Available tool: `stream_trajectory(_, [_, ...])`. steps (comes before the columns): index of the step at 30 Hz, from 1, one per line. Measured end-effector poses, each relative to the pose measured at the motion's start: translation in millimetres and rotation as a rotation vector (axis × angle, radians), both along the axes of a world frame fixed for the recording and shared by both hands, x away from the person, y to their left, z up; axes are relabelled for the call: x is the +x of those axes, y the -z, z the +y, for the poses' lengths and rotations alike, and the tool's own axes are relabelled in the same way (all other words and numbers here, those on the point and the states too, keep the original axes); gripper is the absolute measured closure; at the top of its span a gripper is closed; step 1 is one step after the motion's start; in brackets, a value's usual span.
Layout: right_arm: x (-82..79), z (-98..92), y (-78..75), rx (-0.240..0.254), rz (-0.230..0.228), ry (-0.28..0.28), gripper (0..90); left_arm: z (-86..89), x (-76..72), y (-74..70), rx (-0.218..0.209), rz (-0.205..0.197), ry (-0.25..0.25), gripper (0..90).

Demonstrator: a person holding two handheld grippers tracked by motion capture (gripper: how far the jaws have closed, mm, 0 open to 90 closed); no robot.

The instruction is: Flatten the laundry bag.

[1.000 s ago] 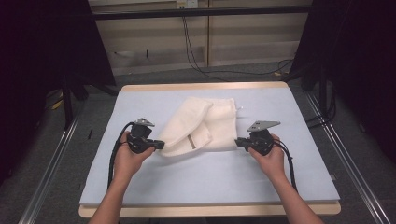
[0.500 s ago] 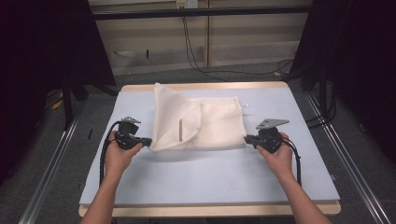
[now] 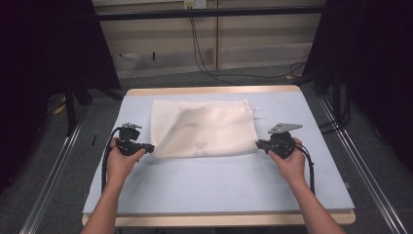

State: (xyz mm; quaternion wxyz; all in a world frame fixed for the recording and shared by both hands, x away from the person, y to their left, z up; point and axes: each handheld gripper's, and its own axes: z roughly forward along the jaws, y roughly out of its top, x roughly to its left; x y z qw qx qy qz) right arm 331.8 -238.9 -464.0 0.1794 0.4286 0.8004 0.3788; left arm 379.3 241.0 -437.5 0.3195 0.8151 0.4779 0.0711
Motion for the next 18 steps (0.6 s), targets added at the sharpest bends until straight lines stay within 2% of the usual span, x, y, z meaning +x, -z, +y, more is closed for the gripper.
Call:
stream_trajectory(4, [-0.3,0.1,-0.2,0.004,0.000,0.002,85.2,-1.1,1.2,-3.5,0.010,-0.009,-0.002,64.3])
stream_trajectory(8, [-0.6,0.6,0.2,-0.002,0.001,-0.002,85.0,-5.3,1.6,-7.6,0.001,-0.018,-0.014,57.2])
stream_trajectory(9, [-0.6,0.6,0.2,-0.002,0.001,-0.002,85.0,-6.1,2.0,-9.4,0.023,-0.026,-0.009,57.2])
stream_trajectory(10, [-0.7,0.6,0.3,-0.002,0.001,-0.002,85.0,-7.5,2.4,-11.1,0.022,-0.039,-0.012,53.4])
stream_trajectory(12, [-1.1,0.6,0.5,-0.002,0.000,0.000,84.9,-10.0,2.6,-14.2,0.005,-0.048,-0.014,49.7])
stream_trajectory(13, [-1.6,1.0,0.6,-0.004,0.000,0.002,84.7,-10.7,2.7,-15.4,0.010,-0.057,-0.015,44.3])
stream_trajectory(18, [-1.7,1.1,1.2,-0.008,-0.001,0.001,84.6,-16.7,4.5,-22.7,-0.018,-0.072,-0.006,38.3])
